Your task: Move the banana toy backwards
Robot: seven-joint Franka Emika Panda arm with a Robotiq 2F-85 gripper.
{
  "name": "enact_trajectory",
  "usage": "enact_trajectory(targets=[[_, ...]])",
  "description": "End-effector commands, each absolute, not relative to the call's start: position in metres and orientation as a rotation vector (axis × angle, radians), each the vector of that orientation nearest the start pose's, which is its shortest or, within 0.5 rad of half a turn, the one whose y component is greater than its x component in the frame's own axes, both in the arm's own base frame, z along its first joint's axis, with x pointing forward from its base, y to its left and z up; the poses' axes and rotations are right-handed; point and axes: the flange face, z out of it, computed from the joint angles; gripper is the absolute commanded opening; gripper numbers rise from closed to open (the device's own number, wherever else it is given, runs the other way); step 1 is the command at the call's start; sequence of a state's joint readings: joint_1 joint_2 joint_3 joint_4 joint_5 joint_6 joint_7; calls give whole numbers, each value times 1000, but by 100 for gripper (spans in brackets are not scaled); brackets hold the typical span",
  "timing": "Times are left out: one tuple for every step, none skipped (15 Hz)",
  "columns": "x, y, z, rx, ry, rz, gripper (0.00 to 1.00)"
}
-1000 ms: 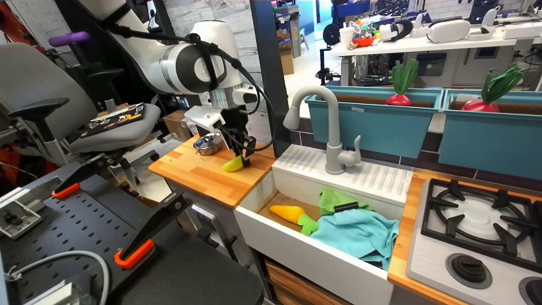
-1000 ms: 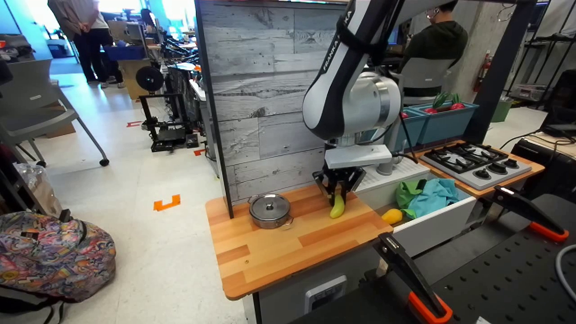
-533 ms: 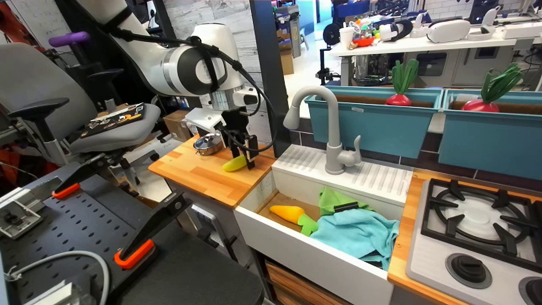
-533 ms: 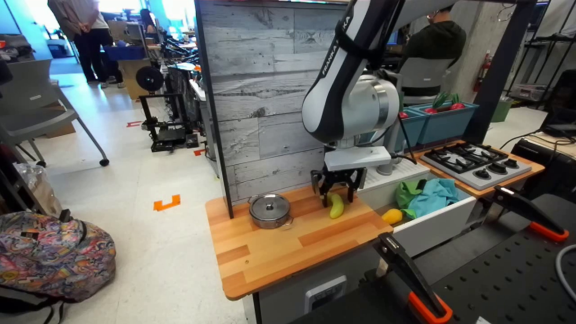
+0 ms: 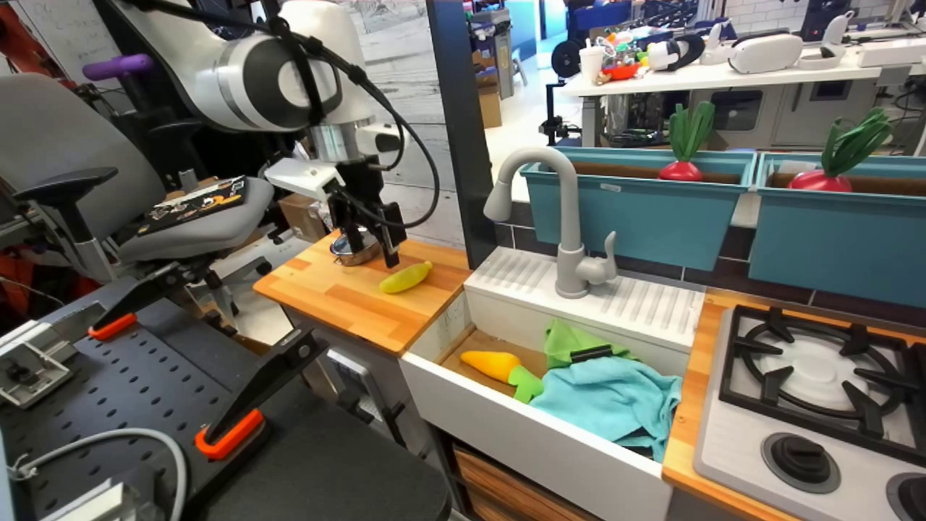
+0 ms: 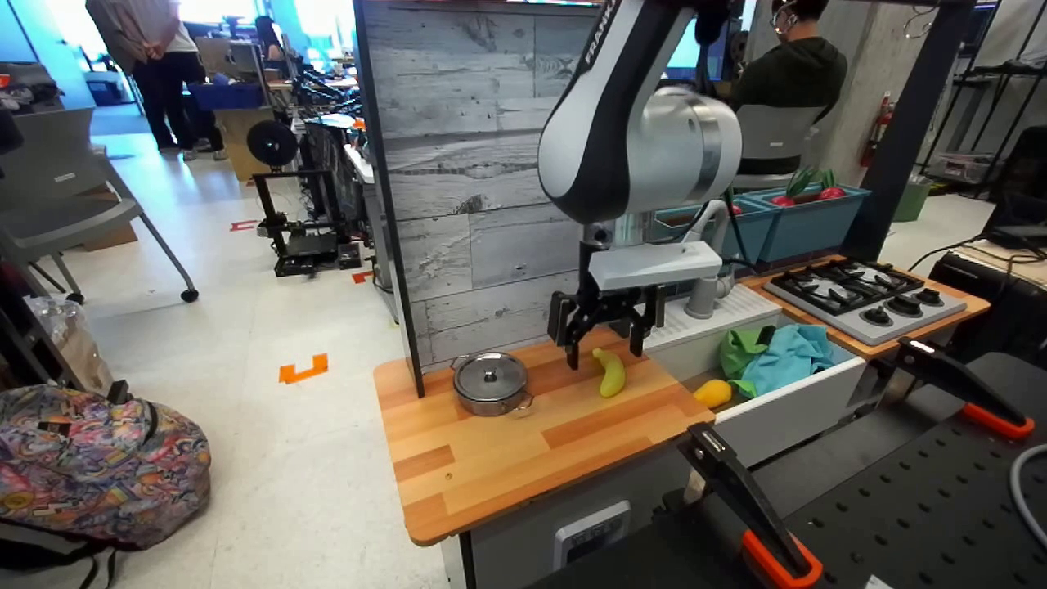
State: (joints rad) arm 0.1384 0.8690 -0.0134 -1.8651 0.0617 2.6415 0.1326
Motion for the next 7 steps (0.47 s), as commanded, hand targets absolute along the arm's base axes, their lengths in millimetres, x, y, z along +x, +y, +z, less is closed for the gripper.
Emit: enact_trajectory(targets=[[590, 79, 54, -3130, 66, 142, 100], [583, 83, 67, -3130, 45, 139, 100], [578, 86, 78, -3131, 31, 135, 100], [574, 86, 83, -3131, 26, 135, 100], [571, 86, 85, -3132, 25, 138, 100], [570, 85, 85, -3132, 24, 142, 100], [568, 85, 84, -3132, 24, 146, 100]])
